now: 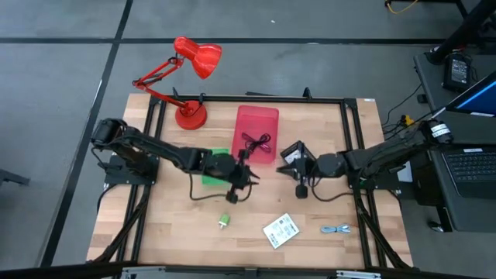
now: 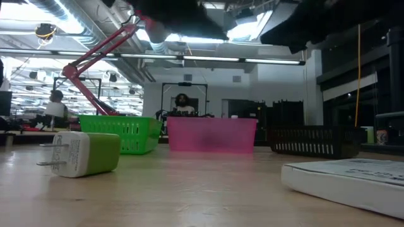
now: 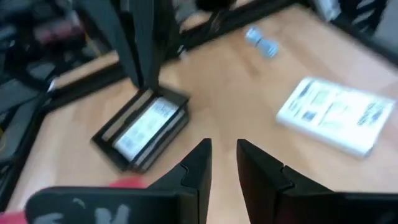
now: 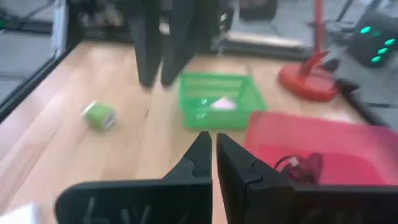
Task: Pick and place items into bin
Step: Put the white card reader box into the black bin
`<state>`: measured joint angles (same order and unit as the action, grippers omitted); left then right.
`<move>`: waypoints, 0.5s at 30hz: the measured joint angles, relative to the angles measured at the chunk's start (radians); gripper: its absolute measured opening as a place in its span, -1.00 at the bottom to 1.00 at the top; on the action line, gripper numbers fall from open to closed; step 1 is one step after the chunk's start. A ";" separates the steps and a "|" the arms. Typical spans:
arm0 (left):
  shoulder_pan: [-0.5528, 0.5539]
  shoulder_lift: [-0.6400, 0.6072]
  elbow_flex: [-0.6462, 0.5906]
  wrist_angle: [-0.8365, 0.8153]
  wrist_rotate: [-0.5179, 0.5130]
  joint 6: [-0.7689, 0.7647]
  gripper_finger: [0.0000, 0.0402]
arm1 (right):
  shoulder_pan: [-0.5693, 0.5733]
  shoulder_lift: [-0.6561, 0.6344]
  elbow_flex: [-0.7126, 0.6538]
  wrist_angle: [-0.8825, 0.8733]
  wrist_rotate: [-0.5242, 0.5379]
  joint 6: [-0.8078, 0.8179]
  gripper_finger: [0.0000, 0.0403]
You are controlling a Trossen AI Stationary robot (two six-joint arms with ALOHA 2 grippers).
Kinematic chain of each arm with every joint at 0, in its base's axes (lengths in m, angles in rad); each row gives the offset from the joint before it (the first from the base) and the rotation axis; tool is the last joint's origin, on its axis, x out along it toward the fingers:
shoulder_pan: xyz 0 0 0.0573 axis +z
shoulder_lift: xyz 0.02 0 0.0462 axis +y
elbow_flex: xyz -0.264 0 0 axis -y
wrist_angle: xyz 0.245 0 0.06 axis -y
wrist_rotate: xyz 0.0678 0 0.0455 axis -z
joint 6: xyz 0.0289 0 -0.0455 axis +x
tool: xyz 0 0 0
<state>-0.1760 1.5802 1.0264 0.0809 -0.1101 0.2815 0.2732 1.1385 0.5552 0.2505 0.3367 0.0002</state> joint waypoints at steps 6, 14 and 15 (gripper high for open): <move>-0.070 0.049 0.000 0.072 -0.026 -0.017 -0.73 | 0.079 0.045 0.028 -0.120 0.000 0.076 -0.99; -0.115 0.086 0.002 0.095 -0.098 -0.134 -0.86 | 0.175 0.149 0.222 -0.502 0.000 0.214 -1.00; -0.122 0.088 0.002 0.096 -0.096 -0.151 -0.87 | 0.188 0.161 0.244 -0.552 0.000 0.237 -1.00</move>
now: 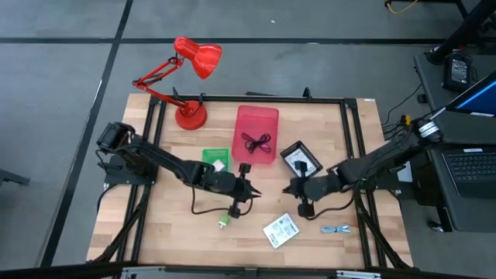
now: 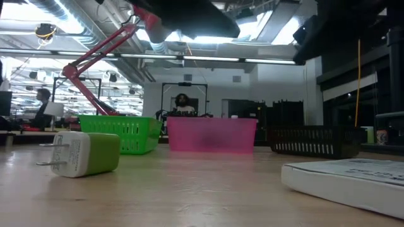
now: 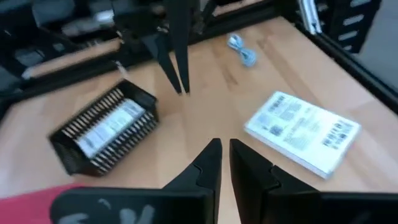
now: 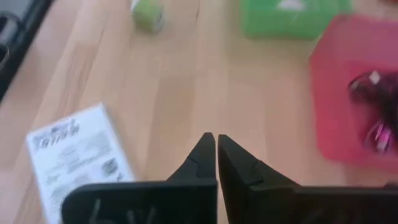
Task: Pick and place items into bin
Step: Put the white card reader box into the black bin
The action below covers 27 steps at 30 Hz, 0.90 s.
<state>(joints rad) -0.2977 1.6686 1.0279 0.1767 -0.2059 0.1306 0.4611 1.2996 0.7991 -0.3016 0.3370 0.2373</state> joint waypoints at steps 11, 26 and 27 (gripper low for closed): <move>-0.086 0.040 -0.002 0.039 -0.003 -0.140 -0.87 | 0.149 0.156 0.215 -0.253 -0.001 0.155 -1.00; -0.170 0.116 0.001 0.174 -0.072 -0.393 -0.55 | 0.261 0.392 0.386 -0.476 -0.124 0.371 -1.00; -0.176 0.122 -0.001 0.167 -0.077 -0.418 -0.53 | 0.268 0.399 0.386 -0.475 -0.131 0.392 -1.00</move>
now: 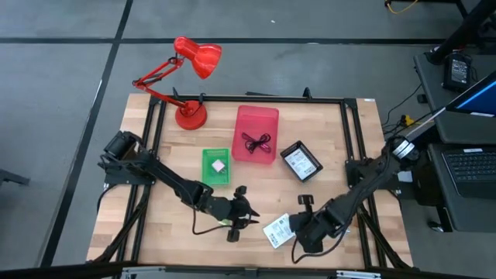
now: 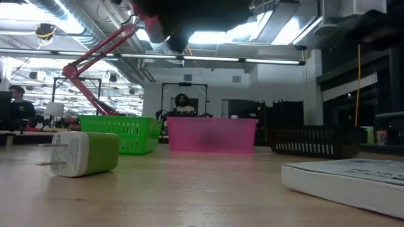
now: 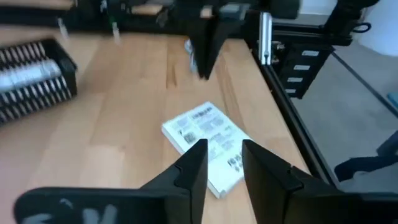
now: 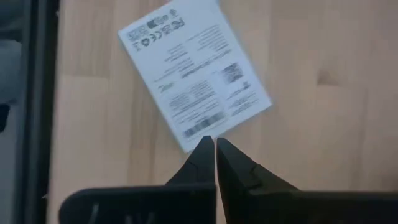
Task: Pick and place items into bin
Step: Put the white card reader box into the black bin
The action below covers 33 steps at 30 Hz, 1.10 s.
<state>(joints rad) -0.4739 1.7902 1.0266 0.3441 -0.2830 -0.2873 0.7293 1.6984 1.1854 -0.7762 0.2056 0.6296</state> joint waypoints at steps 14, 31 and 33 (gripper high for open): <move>-0.018 0.163 0.012 0.215 0.048 -0.235 -0.21 | 0.076 0.098 -0.001 0.061 -0.019 0.133 -1.00; -0.023 0.190 0.056 0.143 0.095 -0.344 -0.17 | 0.076 0.133 -0.001 0.080 0.036 0.122 -1.00; -0.023 0.190 0.056 0.142 0.095 -0.354 -0.17 | 0.076 0.145 -0.002 0.078 0.037 0.122 -1.00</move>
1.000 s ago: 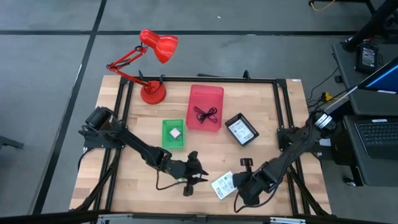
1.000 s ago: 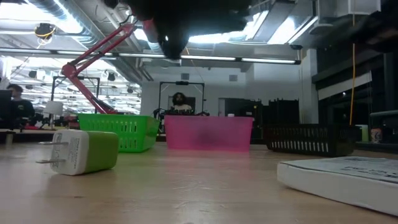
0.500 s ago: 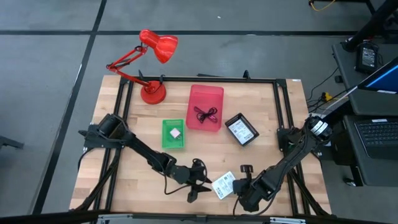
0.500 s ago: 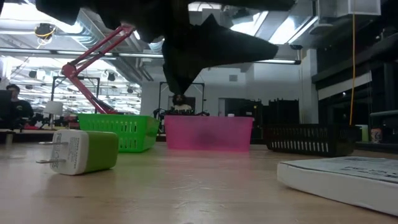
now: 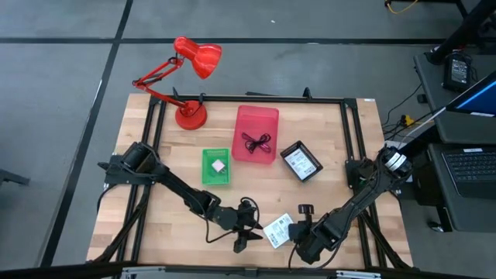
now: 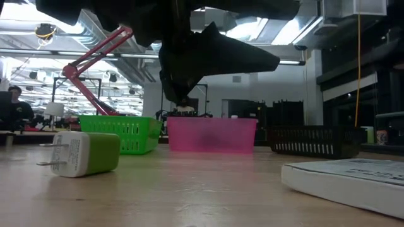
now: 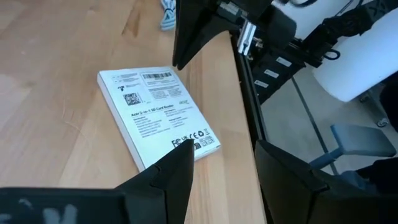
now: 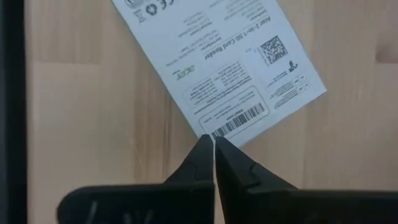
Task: Pick and place items into bin
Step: Put the white card reader box into the black bin
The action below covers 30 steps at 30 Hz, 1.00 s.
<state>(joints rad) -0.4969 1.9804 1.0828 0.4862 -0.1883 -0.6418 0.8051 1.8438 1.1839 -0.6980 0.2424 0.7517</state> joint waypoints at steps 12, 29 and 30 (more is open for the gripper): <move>-0.005 0.000 0.000 0.002 0.000 0.000 -0.17 | -0.003 0.027 0.000 0.004 -0.008 0.036 -1.00; 0.000 0.000 0.000 -0.001 0.000 -0.095 -0.17 | -0.004 0.022 -0.102 0.159 -0.002 0.157 -1.00; 0.004 0.000 0.000 -0.011 0.000 -0.122 -0.17 | -0.004 0.023 -0.102 0.161 -0.002 0.156 -1.00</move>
<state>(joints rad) -0.4925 1.9804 1.0828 0.4747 -0.1886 -0.7641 0.8010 1.8664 1.0819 -0.5373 0.2400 0.9078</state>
